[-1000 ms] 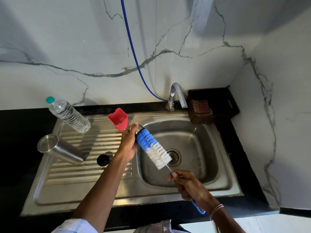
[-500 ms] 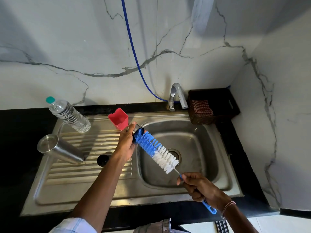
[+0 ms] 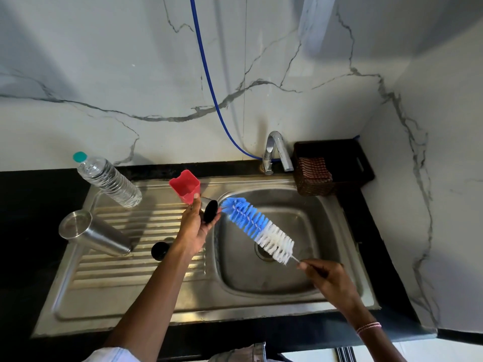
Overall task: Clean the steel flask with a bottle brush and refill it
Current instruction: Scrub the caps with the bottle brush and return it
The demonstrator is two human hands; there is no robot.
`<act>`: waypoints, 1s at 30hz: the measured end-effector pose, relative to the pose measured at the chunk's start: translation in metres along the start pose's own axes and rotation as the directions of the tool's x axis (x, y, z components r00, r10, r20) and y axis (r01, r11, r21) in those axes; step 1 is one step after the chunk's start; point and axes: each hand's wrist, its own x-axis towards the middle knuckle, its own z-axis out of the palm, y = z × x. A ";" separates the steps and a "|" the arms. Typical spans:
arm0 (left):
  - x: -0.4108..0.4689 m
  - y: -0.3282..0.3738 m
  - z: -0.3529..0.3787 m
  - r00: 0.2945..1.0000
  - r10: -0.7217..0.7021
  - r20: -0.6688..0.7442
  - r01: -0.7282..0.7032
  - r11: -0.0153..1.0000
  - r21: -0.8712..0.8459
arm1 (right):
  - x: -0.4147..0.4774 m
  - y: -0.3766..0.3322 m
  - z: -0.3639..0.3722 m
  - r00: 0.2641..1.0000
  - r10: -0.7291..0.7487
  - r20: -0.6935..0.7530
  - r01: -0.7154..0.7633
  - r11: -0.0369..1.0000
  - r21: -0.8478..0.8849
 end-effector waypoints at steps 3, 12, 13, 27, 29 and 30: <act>-0.003 -0.001 -0.001 1.000 -0.019 0.023 0.019 1.000 -0.017 | -0.003 -0.004 0.002 0.997 -0.012 -0.073 0.015 0.999 0.040; -0.007 0.003 -0.002 0.999 -0.044 0.023 0.046 0.995 -0.083 | -0.004 -0.005 0.018 0.968 0.039 -0.249 -0.025 0.998 0.056; -0.008 0.003 -0.002 0.999 -0.044 0.022 0.046 0.997 -0.070 | -0.002 -0.007 0.019 0.966 0.052 -0.253 -0.041 0.998 0.047; -0.003 -0.004 -0.026 0.999 -0.039 0.017 0.040 0.992 -0.115 | 0.009 -0.011 0.047 0.975 0.144 -0.170 -0.122 0.984 0.132; -0.002 -0.004 -0.033 1.000 -0.011 0.019 0.011 1.000 -0.016 | 0.009 -0.014 0.051 0.979 0.136 -0.154 -0.116 0.984 0.135; 0.000 -0.005 -0.036 0.999 0.034 0.019 -0.035 0.998 0.061 | 0.009 -0.015 0.053 0.979 0.138 -0.151 -0.117 0.983 0.139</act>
